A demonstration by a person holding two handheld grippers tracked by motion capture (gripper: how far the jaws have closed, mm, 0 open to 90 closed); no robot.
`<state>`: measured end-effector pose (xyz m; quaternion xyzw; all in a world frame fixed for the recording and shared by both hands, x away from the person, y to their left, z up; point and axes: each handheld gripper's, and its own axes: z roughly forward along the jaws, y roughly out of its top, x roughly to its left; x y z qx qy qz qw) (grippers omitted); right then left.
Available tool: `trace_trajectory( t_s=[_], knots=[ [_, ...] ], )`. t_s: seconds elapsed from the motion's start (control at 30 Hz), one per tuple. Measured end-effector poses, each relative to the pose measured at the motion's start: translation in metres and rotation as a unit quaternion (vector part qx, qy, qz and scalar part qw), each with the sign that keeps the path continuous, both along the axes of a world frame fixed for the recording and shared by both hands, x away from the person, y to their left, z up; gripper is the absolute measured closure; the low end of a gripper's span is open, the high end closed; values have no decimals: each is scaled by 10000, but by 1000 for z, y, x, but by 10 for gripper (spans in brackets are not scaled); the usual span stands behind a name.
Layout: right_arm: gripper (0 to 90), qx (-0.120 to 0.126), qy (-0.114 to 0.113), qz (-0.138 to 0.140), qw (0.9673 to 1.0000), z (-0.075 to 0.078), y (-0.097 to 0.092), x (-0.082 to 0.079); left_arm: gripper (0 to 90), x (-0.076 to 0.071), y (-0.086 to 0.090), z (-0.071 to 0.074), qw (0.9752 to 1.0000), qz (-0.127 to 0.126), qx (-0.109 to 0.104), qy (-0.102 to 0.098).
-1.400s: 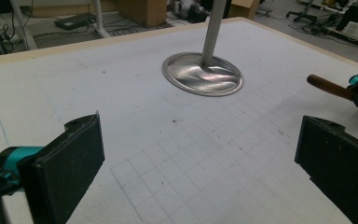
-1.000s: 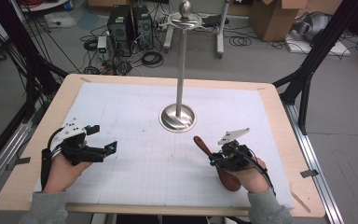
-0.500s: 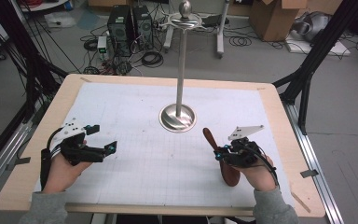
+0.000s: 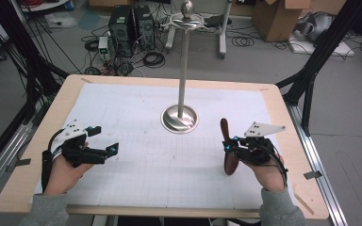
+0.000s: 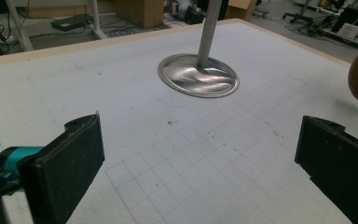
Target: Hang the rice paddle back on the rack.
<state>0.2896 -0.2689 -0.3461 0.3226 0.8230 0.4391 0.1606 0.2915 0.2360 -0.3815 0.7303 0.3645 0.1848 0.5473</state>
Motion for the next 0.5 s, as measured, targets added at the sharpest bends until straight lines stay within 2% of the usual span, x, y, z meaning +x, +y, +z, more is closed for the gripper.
trace_trajectory(
  t_s=[0.1,0.3,0.4,0.5],
  knots=[
    [775,141,-66,45,9999,3,-2,1,18,-1,2,1,10000,26,-32,-3],
    [775,386,-12,108,9992,5,-4,6,18,0,3,0,10000,15,-31,3],
    [775,630,64,295,9976,4,-4,14,18,-1,3,1,10000,28,-54,-13],
    [775,637,115,352,9973,6,-3,21,18,-1,5,2,10000,51,-70,-34]
  ],
)
